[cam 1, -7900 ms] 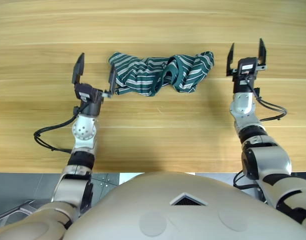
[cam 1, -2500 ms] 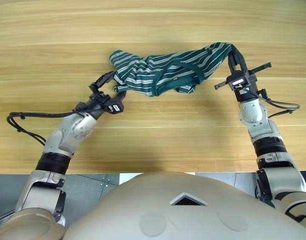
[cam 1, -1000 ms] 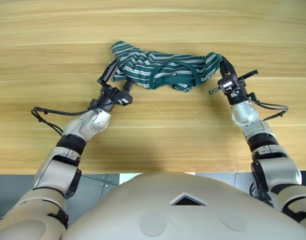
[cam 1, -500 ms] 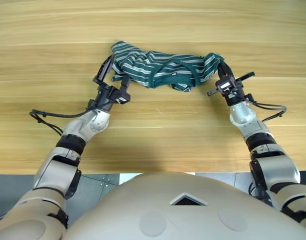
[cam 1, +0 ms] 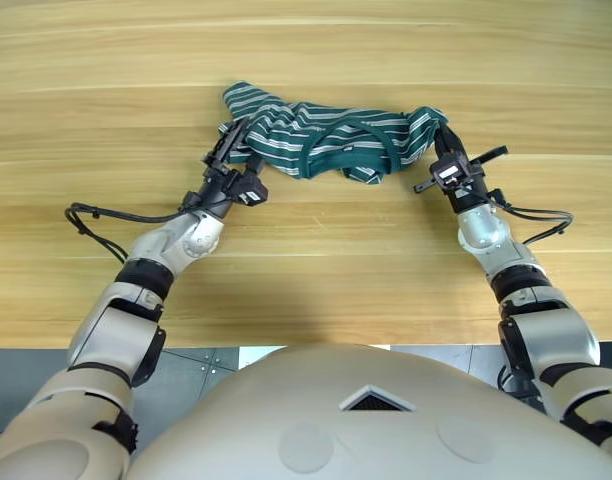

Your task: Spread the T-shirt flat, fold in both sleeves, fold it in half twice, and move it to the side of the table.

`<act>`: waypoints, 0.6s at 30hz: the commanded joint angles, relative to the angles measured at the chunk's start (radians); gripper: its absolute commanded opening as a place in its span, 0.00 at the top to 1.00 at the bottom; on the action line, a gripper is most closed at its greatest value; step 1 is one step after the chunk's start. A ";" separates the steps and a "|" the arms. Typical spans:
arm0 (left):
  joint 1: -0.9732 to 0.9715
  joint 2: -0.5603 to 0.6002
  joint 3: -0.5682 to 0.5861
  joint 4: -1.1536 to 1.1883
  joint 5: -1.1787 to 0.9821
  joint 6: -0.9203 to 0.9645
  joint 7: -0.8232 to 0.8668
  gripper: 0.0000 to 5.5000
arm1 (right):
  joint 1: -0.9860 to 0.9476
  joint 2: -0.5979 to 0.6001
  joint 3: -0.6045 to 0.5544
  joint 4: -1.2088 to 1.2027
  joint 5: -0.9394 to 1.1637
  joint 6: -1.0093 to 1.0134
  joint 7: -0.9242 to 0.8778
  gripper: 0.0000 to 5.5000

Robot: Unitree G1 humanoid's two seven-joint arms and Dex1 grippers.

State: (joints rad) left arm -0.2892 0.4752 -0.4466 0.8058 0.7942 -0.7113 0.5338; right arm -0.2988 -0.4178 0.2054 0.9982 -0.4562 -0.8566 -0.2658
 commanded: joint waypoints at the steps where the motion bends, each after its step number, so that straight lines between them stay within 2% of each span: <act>1: 0.021 -0.008 -0.018 0.045 -0.006 0.031 -0.035 0.58 | -0.027 0.003 0.007 0.015 -0.012 -0.002 -0.016 1.00; 5: 0.029 -0.005 -0.013 0.043 -0.021 0.027 -0.018 0.66 | -0.034 0.006 0.010 0.023 -0.013 -0.002 -0.016 1.00; 10: 0.042 -0.006 -0.007 0.028 -0.028 0.003 0.040 0.83 | -0.052 0.007 0.013 0.038 -0.015 0.000 -0.015 1.00; 18: 0.044 0.002 -0.023 0.055 -0.061 0.011 -0.060 1.00 | -0.068 0.008 0.021 0.023 -0.015 -0.005 -0.008 1.00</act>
State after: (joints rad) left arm -0.2965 0.4820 -0.4294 0.8106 0.7103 -0.7341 0.5545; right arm -0.3426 -0.4119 0.2187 1.0264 -0.4607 -0.8566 -0.2733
